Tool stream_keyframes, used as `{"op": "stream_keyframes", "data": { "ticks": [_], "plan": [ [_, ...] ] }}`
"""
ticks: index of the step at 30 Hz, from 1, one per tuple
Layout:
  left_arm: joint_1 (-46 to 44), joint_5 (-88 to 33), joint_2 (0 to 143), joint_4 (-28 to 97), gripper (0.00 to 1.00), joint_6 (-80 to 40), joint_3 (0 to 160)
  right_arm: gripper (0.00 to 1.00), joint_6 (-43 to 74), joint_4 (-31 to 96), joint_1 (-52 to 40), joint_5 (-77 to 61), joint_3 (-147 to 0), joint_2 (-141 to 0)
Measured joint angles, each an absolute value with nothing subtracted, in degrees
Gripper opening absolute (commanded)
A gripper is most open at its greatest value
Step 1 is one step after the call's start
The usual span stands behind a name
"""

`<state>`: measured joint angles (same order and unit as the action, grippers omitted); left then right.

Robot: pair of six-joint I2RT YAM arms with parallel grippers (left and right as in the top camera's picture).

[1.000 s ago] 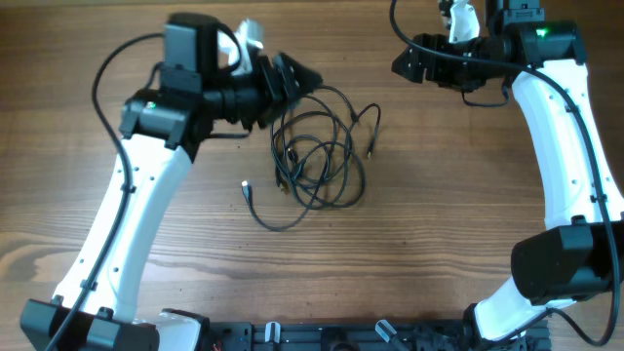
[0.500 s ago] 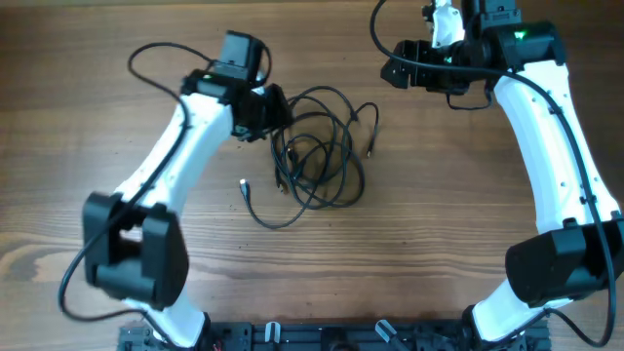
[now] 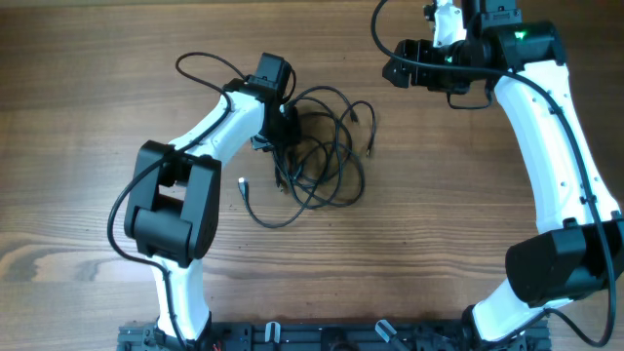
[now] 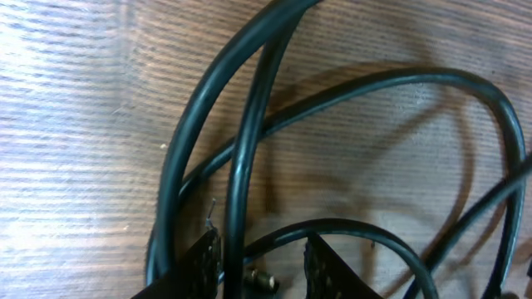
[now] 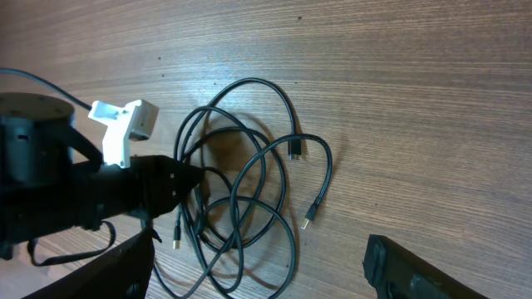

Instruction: Untangle cables

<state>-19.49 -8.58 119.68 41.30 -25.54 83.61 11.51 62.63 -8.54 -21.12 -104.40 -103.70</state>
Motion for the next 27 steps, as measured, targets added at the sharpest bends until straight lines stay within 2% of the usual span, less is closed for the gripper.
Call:
{"op": "stream_keyframes", "data": {
  "ticks": [2, 3, 6, 9, 13, 18, 22, 27],
  "plan": [
    [-19.9, -8.6, 120.1, 40.9, 0.16, -25.4, 83.6, 0.83, 11.5, 62.6, -8.5, -21.1, -104.4, -103.7],
    [-20.0, -8.5, 120.1, 40.7, 0.04, -25.4, 83.6, 0.83, 11.5, 62.5, -8.5, -21.1, -104.4, -103.7],
    [-20.2, -8.4, 120.1, 40.7, 0.04, -25.1, 83.6, 0.83, 11.5, 62.5, -8.5, -21.1, -104.4, -103.7],
    [-19.7, -12.5, 119.5, 46.0, 0.04, -25.1, 87.4, 0.83, 11.5, 62.4, -8.5, -21.1, -104.4, -103.7],
    [-19.0, -27.2, 109.3, 52.0, 0.04, -27.0, 103.8, 0.82, 11.2, 62.5, -8.5, -21.4, -104.4, -103.7],
    [-18.8, -34.5, 92.3, 48.1, 0.04, -40.6, 109.8, 0.82, 6.1, 62.1, -8.5, -30.2, -104.4, -103.6],
    [-17.1, -34.4, 88.4, 47.2, 0.04, -52.8, 109.8, 0.82, 4.6, 61.4, -8.5, -37.4, -104.4, -98.5],
    [-16.9, -28.9, 89.1, 54.0, 0.04, -62.5, 109.8, 0.82, 4.2, 60.1, -8.9, -44.1, -105.0, -89.8]
  ]
}}
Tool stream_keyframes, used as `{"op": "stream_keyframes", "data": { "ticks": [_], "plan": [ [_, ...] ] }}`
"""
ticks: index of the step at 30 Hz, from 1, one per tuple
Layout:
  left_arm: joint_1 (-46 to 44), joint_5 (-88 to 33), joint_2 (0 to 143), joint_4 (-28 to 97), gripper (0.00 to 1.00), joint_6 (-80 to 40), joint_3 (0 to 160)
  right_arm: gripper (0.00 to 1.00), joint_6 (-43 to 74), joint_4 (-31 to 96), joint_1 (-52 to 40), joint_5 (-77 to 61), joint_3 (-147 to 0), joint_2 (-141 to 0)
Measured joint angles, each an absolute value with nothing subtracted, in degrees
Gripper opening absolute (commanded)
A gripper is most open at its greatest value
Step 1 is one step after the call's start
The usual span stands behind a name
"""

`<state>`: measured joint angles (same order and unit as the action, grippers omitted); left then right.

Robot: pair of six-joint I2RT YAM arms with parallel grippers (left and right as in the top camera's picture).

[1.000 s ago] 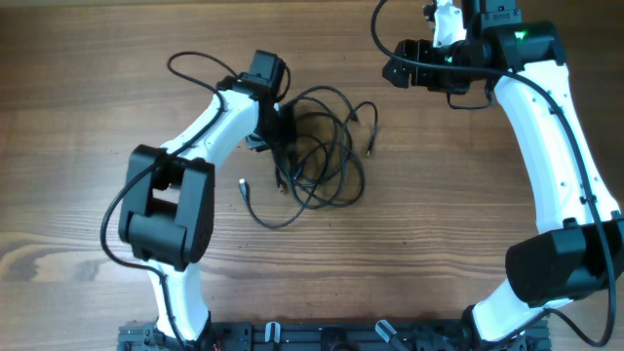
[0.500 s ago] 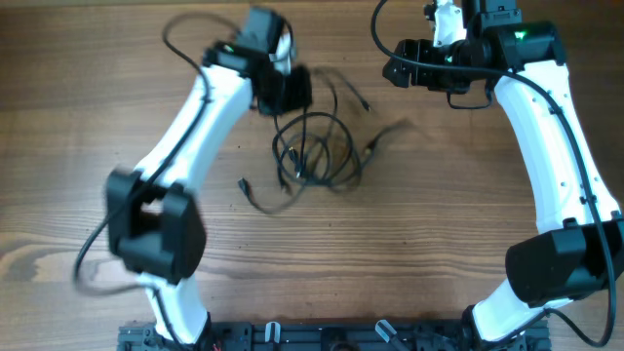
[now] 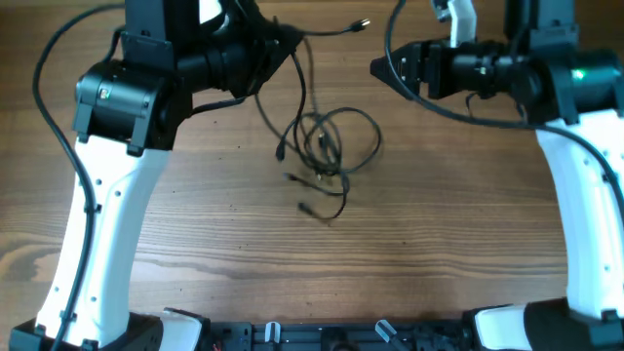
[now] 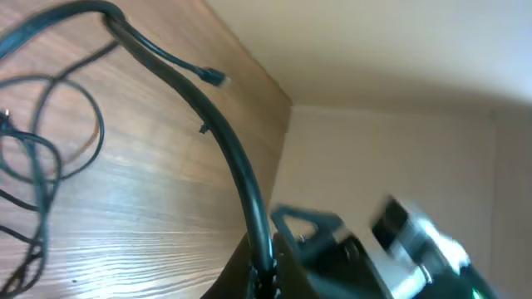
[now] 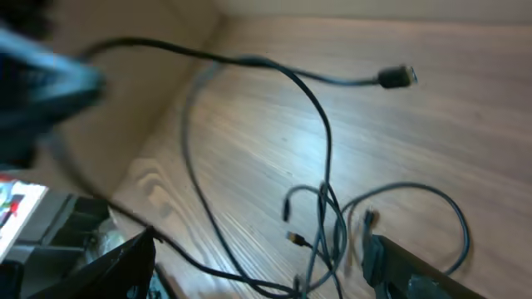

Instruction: Untangle cables

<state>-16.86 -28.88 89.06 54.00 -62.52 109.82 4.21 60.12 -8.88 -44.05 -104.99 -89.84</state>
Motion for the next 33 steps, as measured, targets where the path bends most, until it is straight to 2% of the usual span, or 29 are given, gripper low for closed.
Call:
{"op": "stream_keyframes", "data": {
  "ticks": [9, 10, 11, 12, 13, 15, 16, 17, 19, 21, 23, 28, 33],
  "plan": [
    [-16.9, -22.8, 89.9, 53.4, 0.04, -92.7, 109.8, 0.81, 4.1, 45.5, -23.0, -47.0, -105.1, -91.2],
    [-16.9, -22.6, 89.9, 53.1, 0.04, -94.8, 109.8, 0.77, 4.1, 44.9, -24.2, -46.4, -105.1, -92.1],
    [-16.9, -22.5, 89.9, 53.1, 0.04, -96.4, 109.8, 0.64, 3.0, 44.6, -25.5, -46.0, -105.1, -93.6],
    [-16.9, -22.3, 89.9, 53.1, 0.04, -97.2, 109.8, 0.47, 2.4, 44.5, -26.0, -45.8, -105.1, -94.6],
    [-16.9, -22.3, 89.9, 53.1, 0.04, -97.6, 109.8, 0.33, 1.7, 44.5, -26.9, -44.8, -105.1, -96.1],
    [-16.9, -22.3, 89.9, 53.4, 0.05, -98.1, 109.8, 0.19, 1.4, 44.8, -27.5, -42.5, -105.1, -98.3],
    [-16.9, -21.9, 89.9, 54.3, 0.09, -98.3, 109.8, 0.07, 1.3, 45.0, -27.6, -41.4, -105.1, -98.5],
    [-16.9, -20.3, 89.9, 56.8, 0.2, -98.4, 109.8, 0.04, 1.5, 44.9, -27.6, -40.1, -105.1, -98.4],
    [-16.9, -16.1, 90.0, 62.0, 0.42, -99.0, 109.8, 0.04, 3.6, 45.3, -27.7, -35.8, -105.1, -98.3],
    [-16.9, -9.7, 90.1, 68.5, 0.4, -98.6, 109.8, 0.04, 7.3, 45.7, -27.4, -31.0, -105.1, -98.2],
    [-16.9, -6.1, 91.3, 70.5, 0.39, -92.1, 109.8, 0.04, 11.9, 46.2, -26.9, -26.8, -105.1, -98.0],
    [-18.3, -6.5, 99.1, 69.4, 0.45, -78.6, 109.8, 0.04, 20.8, 50.0, -26.8, -19.9, -105.1, -97.9],
    [-19.2, -11.5, 104.5, 64.5, 0.42, -63.7, 109.5, 0.04, 23.8, 55.5, -26.8, -16.0, -110.3, -97.8]
  ]
}}
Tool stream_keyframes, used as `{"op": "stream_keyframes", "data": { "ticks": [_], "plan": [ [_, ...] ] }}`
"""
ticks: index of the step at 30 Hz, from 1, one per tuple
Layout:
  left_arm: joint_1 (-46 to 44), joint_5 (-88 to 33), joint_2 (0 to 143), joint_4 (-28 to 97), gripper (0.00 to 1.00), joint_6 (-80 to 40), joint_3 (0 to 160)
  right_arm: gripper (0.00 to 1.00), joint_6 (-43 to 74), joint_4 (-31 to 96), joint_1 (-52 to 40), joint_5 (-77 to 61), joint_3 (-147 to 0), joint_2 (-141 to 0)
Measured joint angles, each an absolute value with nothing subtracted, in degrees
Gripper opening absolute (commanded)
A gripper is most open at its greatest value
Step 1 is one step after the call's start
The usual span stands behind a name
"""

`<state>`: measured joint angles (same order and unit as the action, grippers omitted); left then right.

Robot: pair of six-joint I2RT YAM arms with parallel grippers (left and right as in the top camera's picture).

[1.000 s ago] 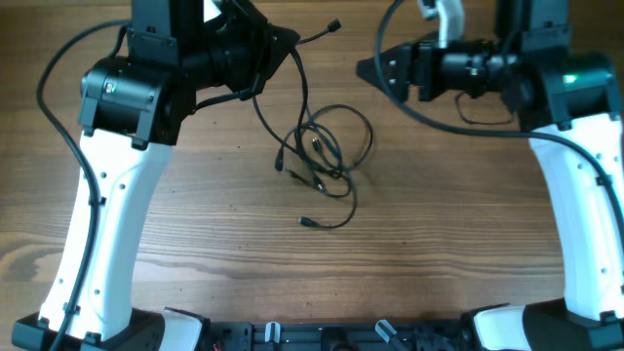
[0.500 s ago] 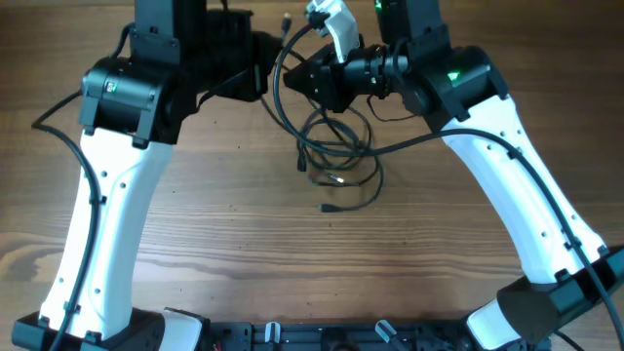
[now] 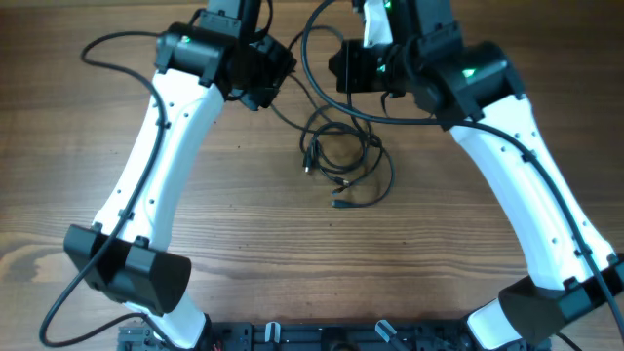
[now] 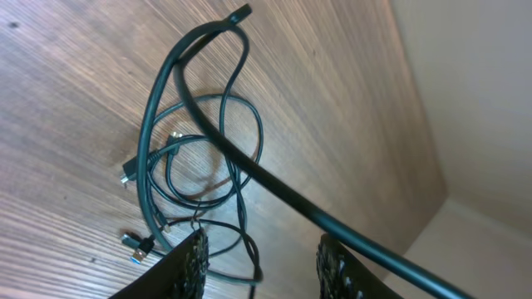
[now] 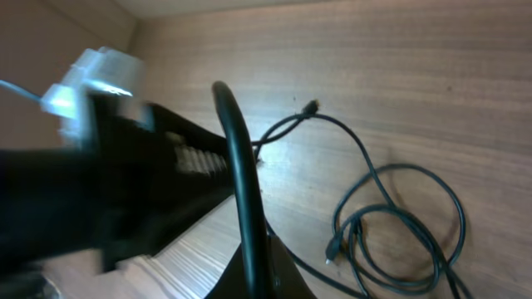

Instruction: Untangle cables

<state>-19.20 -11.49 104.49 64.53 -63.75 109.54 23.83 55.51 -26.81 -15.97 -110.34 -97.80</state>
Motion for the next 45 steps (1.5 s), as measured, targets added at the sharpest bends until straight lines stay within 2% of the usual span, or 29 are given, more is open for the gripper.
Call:
{"op": "stream_keyframes", "data": {
  "ticks": [6, 12, 15, 17, 19, 22, 23, 24, 26, 27, 30, 34, 40, 45],
  "plan": [
    [-21.1, -11.3, 107.9, 63.4, 0.28, -60.3, 107.9, 0.04, 25.9, 60.0, -25.9, -15.1, -117.8, -97.3],
    [-21.0, -3.9, 114.7, 63.4, 0.29, -60.1, 101.1, 0.04, 25.7, 62.3, -18.3, -18.0, -125.1, -97.2],
    [-20.5, 0.9, 115.2, 63.5, 0.28, -60.0, 98.4, 0.04, 25.2, 60.7, -11.8, -24.9, -128.2, -97.2],
    [-19.7, 4.7, 115.2, 63.4, 0.23, -60.0, 95.2, 0.04, 25.5, 56.8, -6.5, -33.6, -132.1, -97.2],
    [-18.4, 6.5, 115.2, 62.9, 0.17, -59.7, 91.2, 0.04, 26.7, 53.8, -3.5, -39.3, -134.1, -97.0],
    [-16.7, 6.7, 115.2, 61.2, 0.14, -57.4, 88.7, 0.04, 28.1, 55.0, -2.9, -43.9, -134.4, -96.8],
    [-16.1, 5.3, 115.2, 58.8, 0.15, -54.1, 88.6, 0.04, 28.4, 57.0, -2.9, -43.9, -134.4, -96.8],
    [-15.5, 3.2, 115.2, 57.8, 0.21, -50.6, 88.6, 0.04, 28.6, 60.8, -2.9, -42.3, -134.5, -96.8],
    [-13.6, -4.5, 114.7, 54.6, 0.57, -41.4, 88.6, 0.04, 28.7, 66.9, -3.3, -36.9, -134.6, -96.8],
    [-12.9, -7.8, 114.0, 53.4, 0.66, -37.5, 88.6, 0.04, 28.7, 67.9, -3.6, -34.7, -134.6, -96.8],
    [-11.6, -24.2, 109.9, 51.3, 0.69, -28.3, 88.6, 0.04, 28.5, 68.6, -3.9, -30.7, -134.6, -96.8],
    [-13.1, -38.8, 108.4, 48.9, 0.68, -25.6, 88.7, 0.04, 28.2, 69.1, -4.3, -29.5, -134.6, -96.8],
    [-23.8, -42.8, 108.4, 38.8, 0.69, -29.8, 88.6, 0.04, 28.2, 69.2, -5.3, -29.3, -134.6, -97.2],
    [-28.4, -42.9, 110.1, 32.4, 0.7, -32.5, 88.7, 0.04, 28.0, 69.2, -5.3, -29.3, -134.6, -97.3]
  ]
}}
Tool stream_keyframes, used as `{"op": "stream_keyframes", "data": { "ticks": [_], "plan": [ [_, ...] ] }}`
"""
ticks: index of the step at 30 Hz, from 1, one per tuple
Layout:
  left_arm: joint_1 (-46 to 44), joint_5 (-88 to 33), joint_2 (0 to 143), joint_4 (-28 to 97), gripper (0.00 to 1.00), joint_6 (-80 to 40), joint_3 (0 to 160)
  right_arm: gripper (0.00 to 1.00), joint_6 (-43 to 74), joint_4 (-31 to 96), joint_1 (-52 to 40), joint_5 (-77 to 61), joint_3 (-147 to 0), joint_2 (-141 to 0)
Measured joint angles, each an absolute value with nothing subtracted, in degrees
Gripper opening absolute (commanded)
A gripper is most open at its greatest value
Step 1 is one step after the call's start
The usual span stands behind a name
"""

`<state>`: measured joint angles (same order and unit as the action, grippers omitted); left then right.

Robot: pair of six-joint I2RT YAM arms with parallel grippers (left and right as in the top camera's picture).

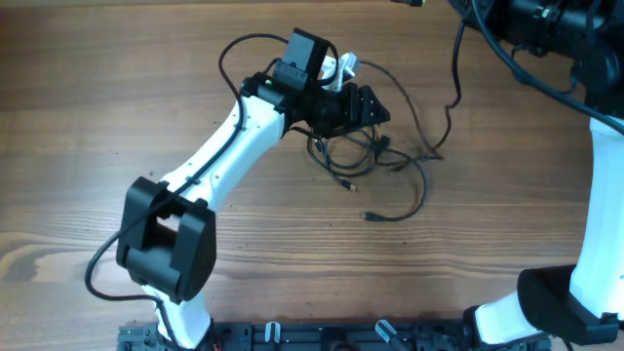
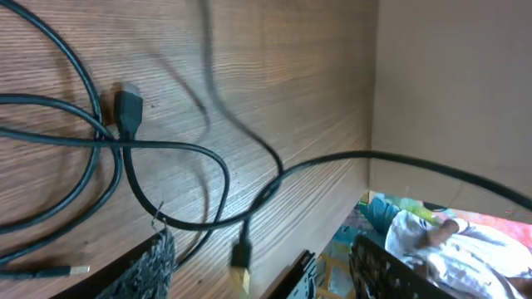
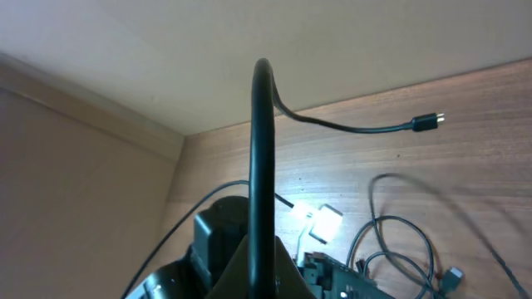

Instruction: Untangle cables

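Note:
A tangle of thin black cables (image 1: 356,161) lies mid-table. My left gripper (image 1: 375,109) hovers low at its far side. In the left wrist view the left gripper (image 2: 274,266) is open, its fingers wide apart and gripping nothing; a gold-tipped USB plug (image 2: 240,256) lies on the wood between them. My right gripper (image 3: 263,266) is shut on one black cable (image 3: 263,149), raised at the back right. That cable (image 1: 454,83) hangs down to the pile. Its free plug (image 3: 427,122) sticks out beyond the gripper.
The wooden table (image 1: 117,117) ends at a beige wall close behind the pile. A flat black plug (image 2: 126,104) and crossing loops lie left of the left gripper's fingers. The right arm (image 1: 556,24) fills the back right corner.
My left gripper has come down from high at the back to the far side of the pile, still open. The right gripper, still shut on the cable, has moved to the back right, stretching it.
First the left gripper was low in the tangle and the right stood open at the back right. Then the left held a cable raised off the pile. Later the right was shut on that cable and the left open. Now the right holds it out to the right.

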<state>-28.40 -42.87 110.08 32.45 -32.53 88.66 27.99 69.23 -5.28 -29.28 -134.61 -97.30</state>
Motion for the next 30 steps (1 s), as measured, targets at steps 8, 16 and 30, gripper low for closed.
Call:
{"op": "stream_keyframes", "data": {
  "ticks": [8, 16, 30],
  "plan": [
    [-31.4, -42.7, 112.9, 36.4, 0.69, -31.4, 88.7, 0.04, 26.3, 69.1, -5.3, -25.4, -134.6, -97.5],
    [-31.2, -41.4, 112.9, 36.6, 0.69, -30.7, 88.7, 0.04, 8.9, 71.6, -5.3, -20.5, -134.7, -107.8],
    [-23.9, -30.9, 107.0, 38.6, 0.61, -31.5, 88.7, 0.04, 8.3, 61.1, 3.9, -2.3, -134.6, -109.2]
  ]
}}
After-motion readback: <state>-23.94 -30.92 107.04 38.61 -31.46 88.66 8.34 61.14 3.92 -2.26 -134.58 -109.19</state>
